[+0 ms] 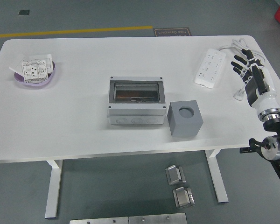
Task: Pick up the cylinder from the cube,place it in the box,flap close box
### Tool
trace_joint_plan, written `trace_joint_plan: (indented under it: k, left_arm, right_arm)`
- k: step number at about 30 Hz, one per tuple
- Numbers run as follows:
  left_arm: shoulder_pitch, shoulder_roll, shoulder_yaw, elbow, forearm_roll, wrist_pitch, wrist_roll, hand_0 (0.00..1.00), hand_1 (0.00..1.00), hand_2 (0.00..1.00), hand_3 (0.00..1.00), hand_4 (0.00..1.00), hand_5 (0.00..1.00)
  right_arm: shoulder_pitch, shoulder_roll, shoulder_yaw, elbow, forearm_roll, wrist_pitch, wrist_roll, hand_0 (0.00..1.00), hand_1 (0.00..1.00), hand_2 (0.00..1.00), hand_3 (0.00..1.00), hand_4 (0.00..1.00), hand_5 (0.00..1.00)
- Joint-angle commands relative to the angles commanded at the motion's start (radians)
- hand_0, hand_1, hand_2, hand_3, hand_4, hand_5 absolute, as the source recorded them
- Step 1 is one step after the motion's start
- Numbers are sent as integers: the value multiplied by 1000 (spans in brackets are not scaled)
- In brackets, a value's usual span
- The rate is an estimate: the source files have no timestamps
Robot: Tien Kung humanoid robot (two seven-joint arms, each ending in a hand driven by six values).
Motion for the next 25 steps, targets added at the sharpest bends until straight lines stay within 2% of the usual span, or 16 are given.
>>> trace_joint_plan:
  k: [4, 5, 7, 13, 15, 17, 20, 25]
  left_arm:
    - [1, -1, 2, 0, -2, 0, 0, 620, 624, 579, 676, 710, 268]
    - [1, -1, 2, 0, -1, 0, 0, 620, 624, 579, 676, 710, 268]
    - [1, -1, 1, 0, -1, 0, 0, 620, 624, 579, 676, 710, 268]
    - [2, -2, 2, 0, -2, 0, 0, 620, 624, 578, 676, 710, 268]
    - [2, -3, 2, 0, -2, 0, 1, 620, 624, 578, 676, 710, 268]
    - [2, -3, 1, 0, -1, 0, 1, 620, 624, 578, 676, 710, 269]
    - [1, -3, -1, 0, 0, 0, 0, 620, 624, 578, 676, 710, 269]
    - [1, -3, -2, 0, 1, -1, 0, 618, 624, 579, 677, 711, 267]
  right_arm:
    - [13, 2, -11, -6, -144, -84, -1, 853, 729, 727, 784, 858, 689]
    - [18, 2, -15, -12, -186, -104, -13, 822, 696, 688, 736, 807, 616]
    - [24, 0, -21, -25, -258, -128, -33, 822, 696, 688, 736, 807, 616]
    - [34, -4, -37, -46, -484, -138, -64, 815, 697, 690, 719, 796, 620]
    - [31, -5, -35, -36, -504, -113, -36, 815, 697, 690, 719, 796, 620]
    - [26, -5, -27, -25, -459, -80, -1, 833, 712, 711, 705, 780, 588]
    - [12, -5, -1, -6, -340, -4, 64, 833, 712, 711, 705, 780, 588]
    - [-8, -11, 44, 6, -151, 110, 101, 819, 710, 714, 715, 794, 605]
